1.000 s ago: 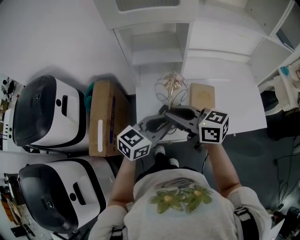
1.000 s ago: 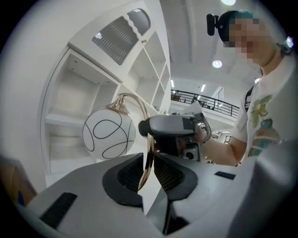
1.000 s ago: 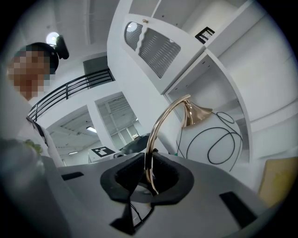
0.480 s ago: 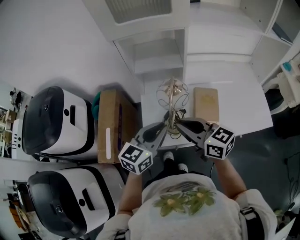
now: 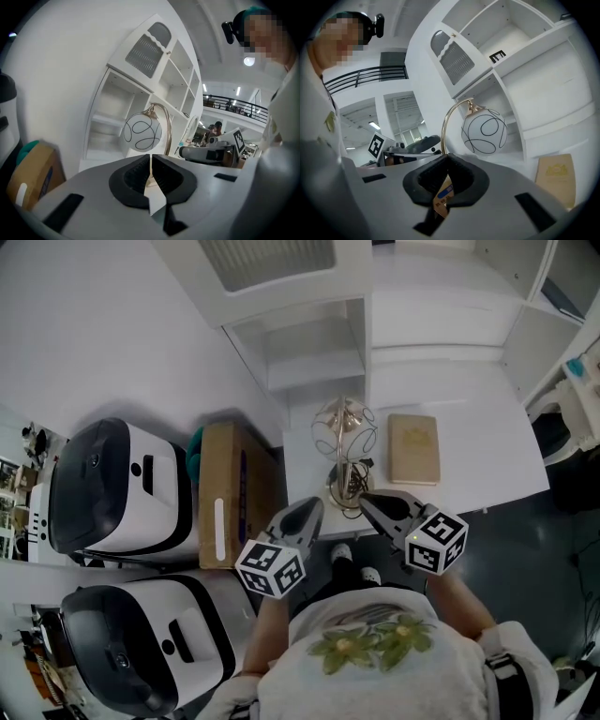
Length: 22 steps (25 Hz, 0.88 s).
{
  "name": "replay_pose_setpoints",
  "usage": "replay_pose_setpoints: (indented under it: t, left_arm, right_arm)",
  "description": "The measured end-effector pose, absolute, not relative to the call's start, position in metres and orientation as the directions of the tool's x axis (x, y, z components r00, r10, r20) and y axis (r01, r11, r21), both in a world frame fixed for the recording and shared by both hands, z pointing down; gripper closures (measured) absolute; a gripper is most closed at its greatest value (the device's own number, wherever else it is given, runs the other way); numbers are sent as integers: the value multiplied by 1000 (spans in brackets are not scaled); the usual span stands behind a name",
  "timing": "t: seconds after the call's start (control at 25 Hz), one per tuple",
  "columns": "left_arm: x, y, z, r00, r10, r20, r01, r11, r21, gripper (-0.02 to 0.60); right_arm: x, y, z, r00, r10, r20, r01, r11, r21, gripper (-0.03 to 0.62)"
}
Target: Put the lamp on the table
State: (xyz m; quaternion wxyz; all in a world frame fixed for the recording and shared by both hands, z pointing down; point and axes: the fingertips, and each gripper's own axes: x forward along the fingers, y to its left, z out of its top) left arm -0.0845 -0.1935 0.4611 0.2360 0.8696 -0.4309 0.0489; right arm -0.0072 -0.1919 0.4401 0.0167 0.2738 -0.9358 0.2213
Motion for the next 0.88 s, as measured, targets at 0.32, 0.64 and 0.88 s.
replay_pose_setpoints:
  t: [0.32, 0.64, 0.88]
  left_arm:
    - [-86, -191, 470, 631, -710, 313, -769, -520, 371, 541]
    - [-73, -195, 474, 667, -674, 316, -740, -554, 382, 541]
    - [-73, -198, 482, 685, -640, 349, -728, -578, 369, 541]
  right_arm:
    - [-3, -192, 445, -834, -522, 178, -547, 738, -395, 563]
    - [-8, -190, 445, -856, -489, 170, -506, 723, -470, 563]
    - [-16, -190, 437, -872, -476, 114, -460, 718, -523, 563]
